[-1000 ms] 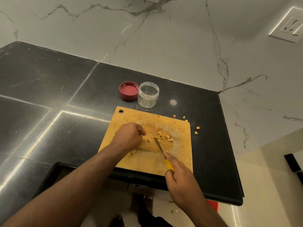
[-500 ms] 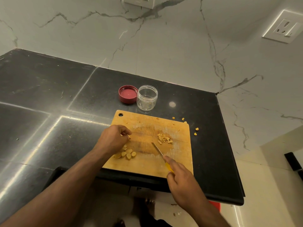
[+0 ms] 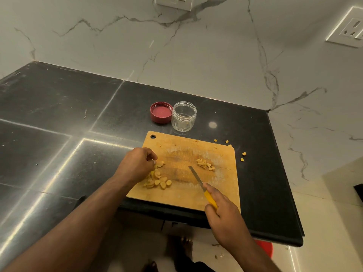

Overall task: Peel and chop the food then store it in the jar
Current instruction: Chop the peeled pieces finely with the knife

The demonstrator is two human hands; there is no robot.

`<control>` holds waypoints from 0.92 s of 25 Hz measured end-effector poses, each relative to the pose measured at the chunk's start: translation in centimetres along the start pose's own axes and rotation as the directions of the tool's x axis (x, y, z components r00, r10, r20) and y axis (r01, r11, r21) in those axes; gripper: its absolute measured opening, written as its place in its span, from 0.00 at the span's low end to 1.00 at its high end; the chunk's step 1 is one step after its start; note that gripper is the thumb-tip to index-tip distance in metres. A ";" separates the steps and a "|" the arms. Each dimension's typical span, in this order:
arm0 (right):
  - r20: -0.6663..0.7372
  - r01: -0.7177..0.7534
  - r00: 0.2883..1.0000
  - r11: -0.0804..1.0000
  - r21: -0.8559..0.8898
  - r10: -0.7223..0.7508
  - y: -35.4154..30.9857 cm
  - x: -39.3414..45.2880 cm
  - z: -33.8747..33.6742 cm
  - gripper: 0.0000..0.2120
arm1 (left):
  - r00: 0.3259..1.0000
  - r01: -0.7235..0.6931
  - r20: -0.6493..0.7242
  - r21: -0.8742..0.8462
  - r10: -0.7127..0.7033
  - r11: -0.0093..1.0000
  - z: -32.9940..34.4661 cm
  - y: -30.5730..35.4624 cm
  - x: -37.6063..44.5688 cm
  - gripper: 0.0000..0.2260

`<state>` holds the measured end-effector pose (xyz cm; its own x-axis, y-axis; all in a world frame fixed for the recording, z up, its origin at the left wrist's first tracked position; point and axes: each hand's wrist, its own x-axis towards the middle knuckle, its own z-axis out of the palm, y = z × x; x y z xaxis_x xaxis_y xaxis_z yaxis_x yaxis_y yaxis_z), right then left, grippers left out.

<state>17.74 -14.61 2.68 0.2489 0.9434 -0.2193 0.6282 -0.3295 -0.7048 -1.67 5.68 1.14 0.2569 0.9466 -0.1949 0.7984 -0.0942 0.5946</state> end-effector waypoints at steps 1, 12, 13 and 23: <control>0.003 0.010 1.000 1.000 -0.001 -0.010 -0.3 0.0 0.2 0.25 | 1.000 -0.002 -0.003 0.022 0.003 1.000 0.2 0.1 0.0 0.07; -0.003 0.001 1.000 1.000 0.010 -0.001 -0.4 -0.1 0.2 0.25 | 0.996 -0.088 0.023 0.112 0.086 0.990 1.1 2.4 -0.1 0.04; -0.009 -0.009 1.000 1.000 0.018 0.009 -0.3 -0.1 0.2 0.25 | 0.995 -0.097 0.023 0.074 0.095 0.993 1.2 2.7 -0.2 0.05; -0.037 -0.061 0.997 0.995 0.078 0.064 0.5 0.1 -0.2 0.24 | 0.979 -0.189 0.104 0.167 0.173 0.968 4.6 5.4 0.0 0.07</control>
<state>18.22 -14.68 2.42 0.3159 0.9183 -0.2384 0.5526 -0.3824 -0.7406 5.18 3.78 0.72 0.4463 0.8788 -0.1689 0.8151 -0.3212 0.4821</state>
